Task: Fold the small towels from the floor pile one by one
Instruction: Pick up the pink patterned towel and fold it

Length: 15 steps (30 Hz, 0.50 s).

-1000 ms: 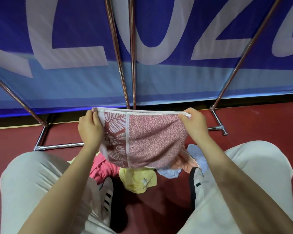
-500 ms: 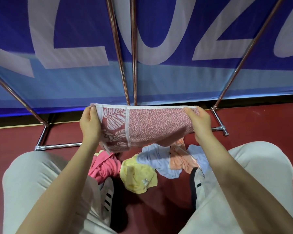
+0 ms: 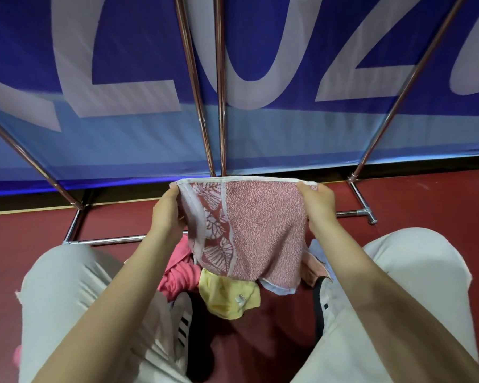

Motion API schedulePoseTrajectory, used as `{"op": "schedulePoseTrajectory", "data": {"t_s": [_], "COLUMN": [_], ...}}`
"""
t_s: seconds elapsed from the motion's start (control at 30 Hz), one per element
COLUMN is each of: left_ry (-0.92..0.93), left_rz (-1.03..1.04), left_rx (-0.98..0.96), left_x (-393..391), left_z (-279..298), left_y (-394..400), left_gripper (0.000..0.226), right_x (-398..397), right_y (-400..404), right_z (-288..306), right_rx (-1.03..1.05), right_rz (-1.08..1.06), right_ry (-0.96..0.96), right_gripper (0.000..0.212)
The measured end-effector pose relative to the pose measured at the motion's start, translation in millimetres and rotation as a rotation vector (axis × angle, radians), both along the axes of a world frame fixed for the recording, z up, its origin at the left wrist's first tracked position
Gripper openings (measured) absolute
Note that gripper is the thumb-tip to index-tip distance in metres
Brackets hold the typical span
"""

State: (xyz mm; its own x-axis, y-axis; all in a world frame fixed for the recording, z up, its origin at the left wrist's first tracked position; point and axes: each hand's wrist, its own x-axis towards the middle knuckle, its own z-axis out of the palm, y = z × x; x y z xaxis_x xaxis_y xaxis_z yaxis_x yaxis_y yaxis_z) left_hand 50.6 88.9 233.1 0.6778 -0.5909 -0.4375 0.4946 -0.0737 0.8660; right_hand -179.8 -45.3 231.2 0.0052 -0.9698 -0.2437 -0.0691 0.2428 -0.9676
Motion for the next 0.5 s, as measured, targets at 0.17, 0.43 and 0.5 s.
{"op": "schedulePoseTrajectory", "data": {"t_s": [0.17, 0.43, 0.5], "left_ry": [0.022, -0.025, -0.008], "left_rz": [-0.147, -0.332, -0.327], "left_rx": [-0.025, -0.207, -0.251], "left_x": [-25.9, -83.5, -88.1], "left_z": [10.5, 29.5, 27.6], "left_y": [-6.4, -17.9, -24.8], "left_gripper": [0.031, 0.037, 0.041], "right_x": [19.5, 52.1, 58.5], "right_y": [13.1, 36.0, 41.2], "right_z": [5.5, 19.4, 20.6], "right_rx": [0.026, -0.085, -0.127], "right_rz": [0.065, 0.148, 0.174], "right_ry": [-0.067, -0.079, -0.087], "right_gripper": [0.019, 0.021, 0.022]}}
